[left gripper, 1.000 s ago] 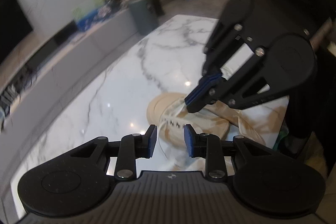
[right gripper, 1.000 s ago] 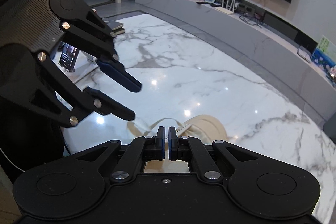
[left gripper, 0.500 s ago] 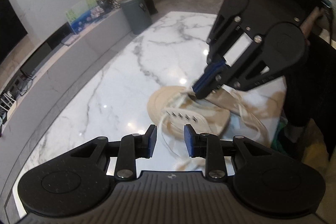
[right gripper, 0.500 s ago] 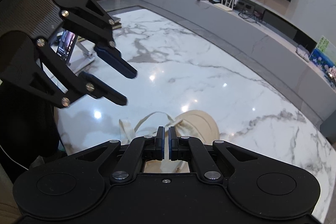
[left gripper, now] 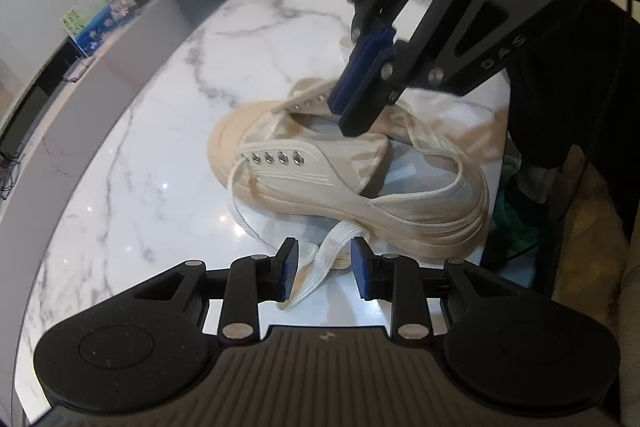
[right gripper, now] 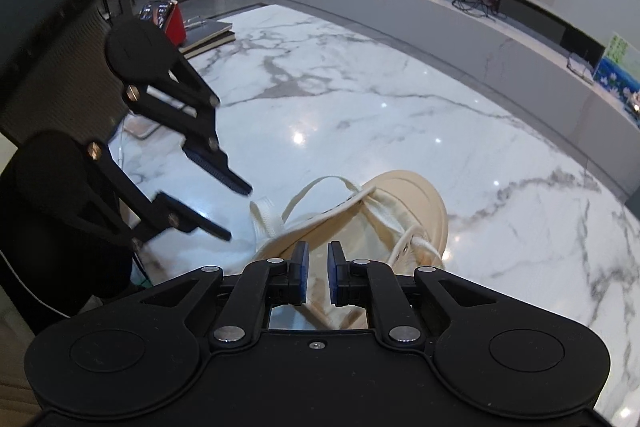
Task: Lace up shoes with both hands
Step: 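Lower the open left gripper to the lace loop beside the sneaker, then grasp the lace with the left gripper while the right gripper holds its lace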
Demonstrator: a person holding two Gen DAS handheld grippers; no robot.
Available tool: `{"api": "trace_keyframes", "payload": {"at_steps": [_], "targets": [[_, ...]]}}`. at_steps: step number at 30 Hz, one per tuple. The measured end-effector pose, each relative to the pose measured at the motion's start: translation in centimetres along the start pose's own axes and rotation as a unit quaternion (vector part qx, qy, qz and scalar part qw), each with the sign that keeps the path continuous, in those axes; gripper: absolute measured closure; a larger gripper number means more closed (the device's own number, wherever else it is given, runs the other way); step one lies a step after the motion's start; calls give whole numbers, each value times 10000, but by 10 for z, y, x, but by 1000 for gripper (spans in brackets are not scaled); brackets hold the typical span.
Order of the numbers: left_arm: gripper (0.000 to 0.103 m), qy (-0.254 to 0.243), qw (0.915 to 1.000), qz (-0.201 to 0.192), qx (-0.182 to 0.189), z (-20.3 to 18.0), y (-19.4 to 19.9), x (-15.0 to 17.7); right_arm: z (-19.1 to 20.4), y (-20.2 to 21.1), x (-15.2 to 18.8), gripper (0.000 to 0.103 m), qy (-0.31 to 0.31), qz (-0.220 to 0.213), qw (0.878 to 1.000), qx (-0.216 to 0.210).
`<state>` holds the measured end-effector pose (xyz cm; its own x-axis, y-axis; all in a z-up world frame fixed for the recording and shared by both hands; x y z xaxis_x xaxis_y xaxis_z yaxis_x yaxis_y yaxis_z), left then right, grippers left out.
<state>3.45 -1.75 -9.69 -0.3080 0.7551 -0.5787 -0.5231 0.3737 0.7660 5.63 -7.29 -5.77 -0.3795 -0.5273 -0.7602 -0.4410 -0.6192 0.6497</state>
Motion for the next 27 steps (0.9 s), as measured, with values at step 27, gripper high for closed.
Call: {"api": "trace_keyframes", "payload": {"at_steps": [27], "targets": [[100,334,9988,338,123,18,-23,25,-9,2,5,84,-400,-125,9991,62]]}}
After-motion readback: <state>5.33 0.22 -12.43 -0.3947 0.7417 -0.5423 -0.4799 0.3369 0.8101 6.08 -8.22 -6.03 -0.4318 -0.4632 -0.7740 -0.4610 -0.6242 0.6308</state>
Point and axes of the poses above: each gripper's, at about its wrist camera, not at the fingertips, and y roughly against the way its jaws point, z to its left, x to its underside, the point moved 10 cm from there along -y, roughly the way its jaws point, and after that the axes turned 9 degrees about -z, right-handed, at the moved point
